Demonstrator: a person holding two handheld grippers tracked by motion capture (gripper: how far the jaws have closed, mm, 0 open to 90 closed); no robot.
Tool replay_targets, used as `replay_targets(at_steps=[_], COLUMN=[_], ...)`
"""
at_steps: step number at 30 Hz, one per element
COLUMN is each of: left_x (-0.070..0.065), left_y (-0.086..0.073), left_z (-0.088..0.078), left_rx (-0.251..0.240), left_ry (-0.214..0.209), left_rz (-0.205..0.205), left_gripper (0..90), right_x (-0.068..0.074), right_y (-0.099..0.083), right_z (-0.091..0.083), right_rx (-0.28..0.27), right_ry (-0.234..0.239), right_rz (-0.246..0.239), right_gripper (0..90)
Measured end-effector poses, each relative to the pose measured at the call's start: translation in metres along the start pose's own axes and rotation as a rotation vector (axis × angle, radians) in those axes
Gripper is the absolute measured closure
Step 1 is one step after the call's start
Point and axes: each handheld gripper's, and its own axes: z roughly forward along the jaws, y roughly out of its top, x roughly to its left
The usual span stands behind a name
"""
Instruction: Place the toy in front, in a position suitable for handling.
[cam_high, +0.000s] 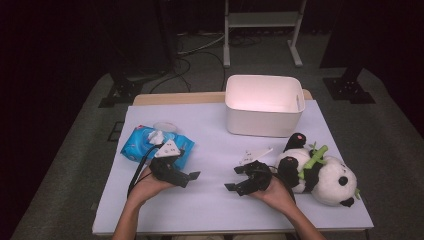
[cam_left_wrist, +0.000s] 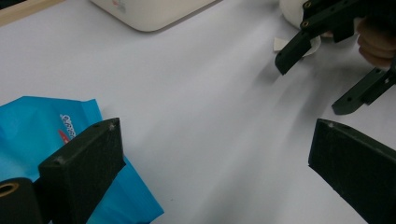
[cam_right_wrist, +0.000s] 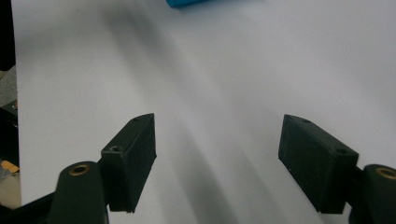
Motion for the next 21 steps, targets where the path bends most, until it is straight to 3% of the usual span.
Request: replay_targets(at_steps=[6,9,19,21], left_x=[0.002,0.002,-0.002,-0.002], left_y=[-0.001,-0.001,0.003,0.003], left_z=[-0.005,-0.006,-0.01,-0.01], left_rx=[-0.007,-0.013,-0.024,-0.026], left_ry=[0.011,0.012,0.011,0.009], left_rz=[-0.008,-0.007,0.006,0.007], left_gripper=[2.7,2.7,2.7,2.7], right_x=[0.006,0.009,0.004,0.001], right_y=[0.015,0.019,0.038,0.041], right_z=[-0.011,-0.017,-0.06,-0.069], right_rx=[-0.028,-0.015,-0.029,-0.024], right_ry=[0.039,0.032,0.043,0.021], right_rz=[-0.002,-0.018,-0.006,-0.016], right_gripper=[26.4,26.4,26.7,26.6])
